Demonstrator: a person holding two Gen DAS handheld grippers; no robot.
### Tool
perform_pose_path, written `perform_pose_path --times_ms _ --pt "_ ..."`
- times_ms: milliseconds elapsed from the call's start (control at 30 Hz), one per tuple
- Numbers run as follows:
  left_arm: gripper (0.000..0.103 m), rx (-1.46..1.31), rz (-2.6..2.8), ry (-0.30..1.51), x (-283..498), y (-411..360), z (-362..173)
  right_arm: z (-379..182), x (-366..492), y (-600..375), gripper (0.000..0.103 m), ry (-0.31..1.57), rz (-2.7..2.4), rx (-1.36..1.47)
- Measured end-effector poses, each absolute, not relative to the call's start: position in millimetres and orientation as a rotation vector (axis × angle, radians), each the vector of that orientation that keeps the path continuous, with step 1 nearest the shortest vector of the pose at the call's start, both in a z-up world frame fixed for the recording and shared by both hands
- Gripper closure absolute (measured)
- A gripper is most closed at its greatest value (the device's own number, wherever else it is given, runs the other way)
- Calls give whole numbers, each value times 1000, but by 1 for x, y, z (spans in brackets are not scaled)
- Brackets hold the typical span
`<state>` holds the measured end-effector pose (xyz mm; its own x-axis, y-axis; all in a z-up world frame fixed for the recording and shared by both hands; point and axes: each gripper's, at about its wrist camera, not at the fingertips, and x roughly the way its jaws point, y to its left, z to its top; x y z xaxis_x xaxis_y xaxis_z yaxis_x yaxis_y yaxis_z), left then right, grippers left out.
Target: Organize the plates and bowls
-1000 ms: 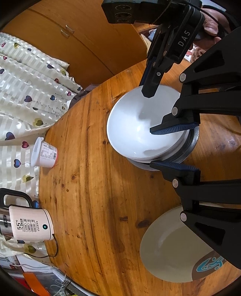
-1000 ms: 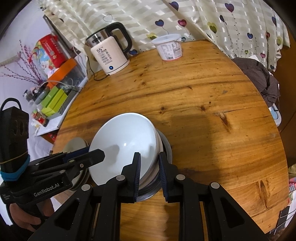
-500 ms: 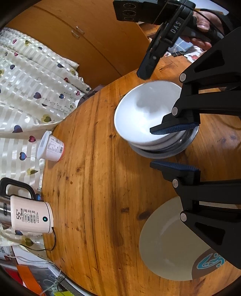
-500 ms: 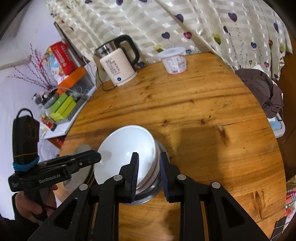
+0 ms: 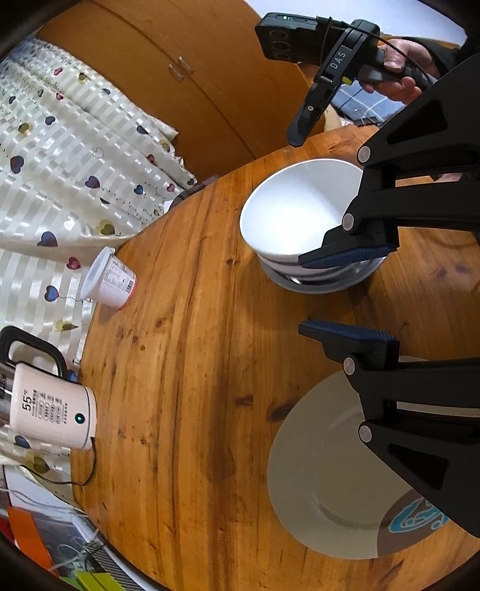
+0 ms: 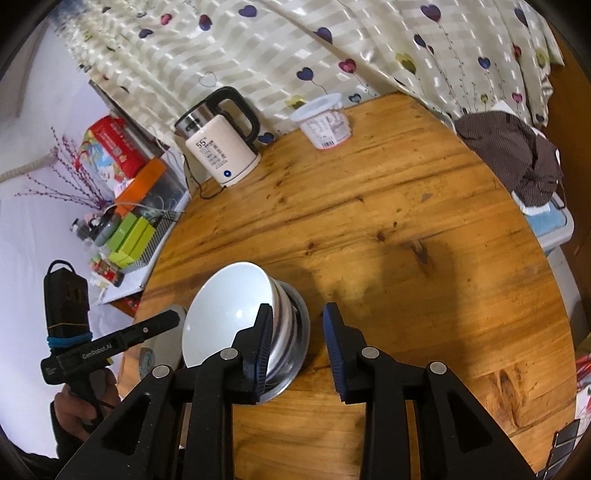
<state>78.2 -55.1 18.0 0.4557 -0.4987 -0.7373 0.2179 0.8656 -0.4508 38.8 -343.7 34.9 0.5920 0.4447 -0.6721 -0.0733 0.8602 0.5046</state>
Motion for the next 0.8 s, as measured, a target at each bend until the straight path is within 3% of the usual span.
perform_pose_path --times_ms 633,800 --pt "73 -311 -491 1091 78 -63 -4 0 43 -350 75 988 410 581" --pt "73 -300 -496 1109 79 -65 -9 -7 46 -349 91 1011 425 585"
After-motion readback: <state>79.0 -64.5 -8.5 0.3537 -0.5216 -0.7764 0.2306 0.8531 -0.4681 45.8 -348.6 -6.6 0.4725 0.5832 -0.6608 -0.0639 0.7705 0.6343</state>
